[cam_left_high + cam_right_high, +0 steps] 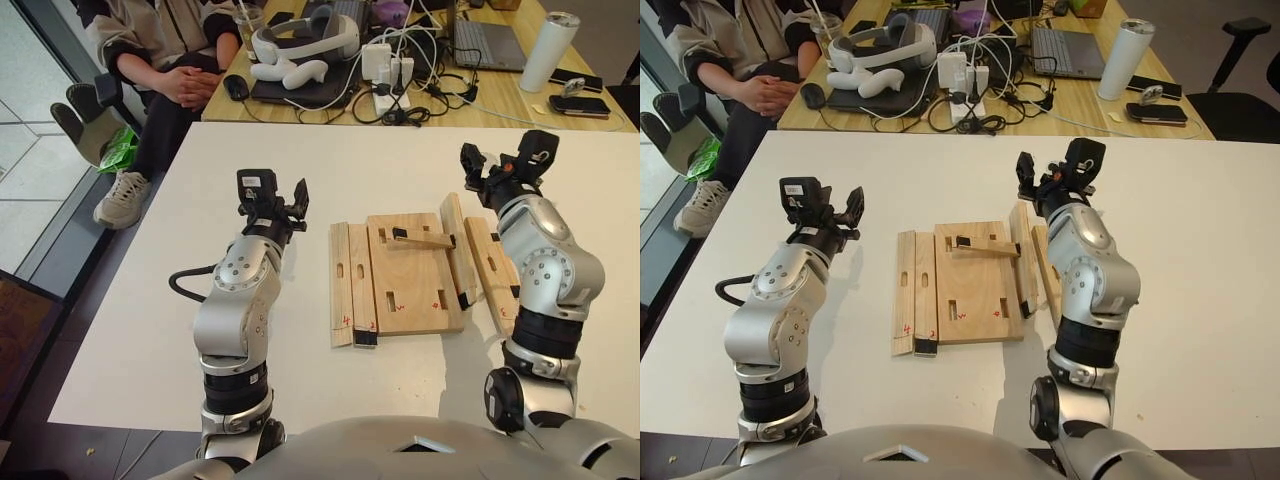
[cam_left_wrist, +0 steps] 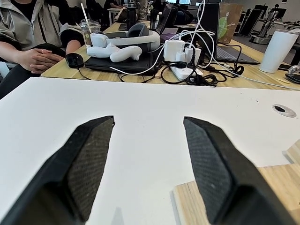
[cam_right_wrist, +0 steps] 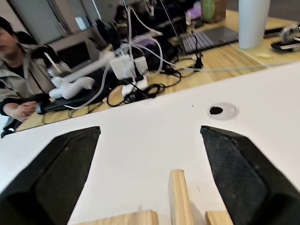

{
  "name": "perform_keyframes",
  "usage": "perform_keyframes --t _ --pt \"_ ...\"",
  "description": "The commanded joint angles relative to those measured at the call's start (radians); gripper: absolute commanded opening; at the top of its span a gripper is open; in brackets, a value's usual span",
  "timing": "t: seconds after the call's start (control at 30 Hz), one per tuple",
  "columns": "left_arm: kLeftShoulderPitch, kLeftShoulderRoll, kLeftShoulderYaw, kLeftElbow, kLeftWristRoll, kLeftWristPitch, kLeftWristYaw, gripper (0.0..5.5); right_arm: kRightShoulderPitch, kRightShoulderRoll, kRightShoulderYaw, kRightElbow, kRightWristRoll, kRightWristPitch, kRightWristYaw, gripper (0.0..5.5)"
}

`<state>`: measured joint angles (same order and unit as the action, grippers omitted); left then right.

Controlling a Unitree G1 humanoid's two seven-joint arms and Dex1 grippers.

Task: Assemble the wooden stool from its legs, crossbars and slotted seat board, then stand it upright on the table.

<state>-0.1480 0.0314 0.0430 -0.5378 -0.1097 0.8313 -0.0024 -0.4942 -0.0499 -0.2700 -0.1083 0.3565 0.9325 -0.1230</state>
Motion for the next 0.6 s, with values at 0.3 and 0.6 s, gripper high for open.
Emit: perform_keyframes --t 0.3,0.6 --pt "-0.004 -0.008 -0.008 0.000 -0.001 0.001 0.009 2.75 -0.243 -0.101 -0.085 0.458 -0.016 0.220 0.000 3.95" --pt "-0.005 -0.013 -0.016 0.000 -0.002 0.002 0.013 2.75 -0.277 -0.130 -0.036 0.656 -0.020 0.184 0.121 3.95"
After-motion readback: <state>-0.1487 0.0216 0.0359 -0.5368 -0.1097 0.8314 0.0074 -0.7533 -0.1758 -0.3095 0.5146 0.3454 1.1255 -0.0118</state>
